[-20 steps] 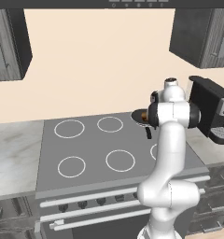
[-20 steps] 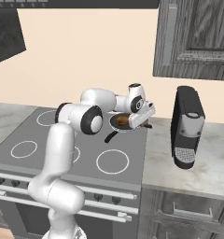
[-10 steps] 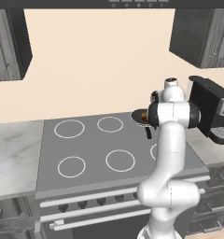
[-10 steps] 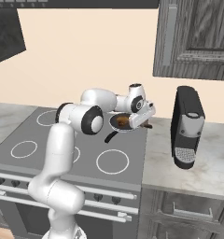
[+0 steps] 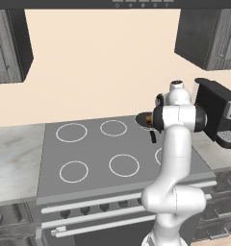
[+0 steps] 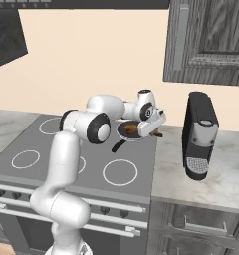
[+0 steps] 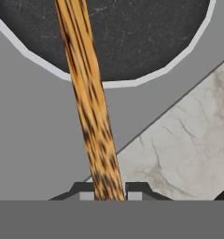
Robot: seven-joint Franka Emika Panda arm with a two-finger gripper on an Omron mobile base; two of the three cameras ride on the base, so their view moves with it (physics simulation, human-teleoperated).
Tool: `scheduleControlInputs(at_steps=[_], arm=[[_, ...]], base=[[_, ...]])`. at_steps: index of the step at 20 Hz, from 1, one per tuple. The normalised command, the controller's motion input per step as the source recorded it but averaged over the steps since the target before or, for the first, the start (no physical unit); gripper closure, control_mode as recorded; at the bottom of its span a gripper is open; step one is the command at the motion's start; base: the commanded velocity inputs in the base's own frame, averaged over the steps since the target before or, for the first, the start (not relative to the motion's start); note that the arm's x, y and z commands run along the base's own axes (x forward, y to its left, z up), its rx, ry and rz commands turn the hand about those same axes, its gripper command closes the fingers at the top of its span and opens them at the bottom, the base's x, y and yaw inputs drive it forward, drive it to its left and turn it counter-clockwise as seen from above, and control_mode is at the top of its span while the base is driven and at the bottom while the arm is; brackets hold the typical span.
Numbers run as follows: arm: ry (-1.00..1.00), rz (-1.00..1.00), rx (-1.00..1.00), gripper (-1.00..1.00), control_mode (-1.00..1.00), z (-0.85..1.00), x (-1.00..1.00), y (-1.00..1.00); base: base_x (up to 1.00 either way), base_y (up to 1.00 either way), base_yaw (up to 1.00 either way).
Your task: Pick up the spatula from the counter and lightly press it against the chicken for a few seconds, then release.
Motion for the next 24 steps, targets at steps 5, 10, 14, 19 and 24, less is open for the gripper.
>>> scheduleControlInputs(at_steps=[5,10,14,19,24], arm=[[0.0,0.0,0.0,1.0,-1.0,0.01,-0.01,0.0],[-0.06,0.04,0.0,1.0,-1.0,0.31,-0.2,0.0],[-0.09,0.06,0.0,1.0,-1.0,0.32,-0.36,0.0],[-0.1,0.06,0.0,1.0,-1.0,0.16,-0.46,0.08],[-0.13,0.06,0.0,1.0,-1.0,0.23,-0.47,0.28]], base=[[0.0,0.0,0.0],[0.0,0.0,0.0],[0.0,0.0,0.0],[0.0,0.0,0.0],[0.0,0.0,0.0]])
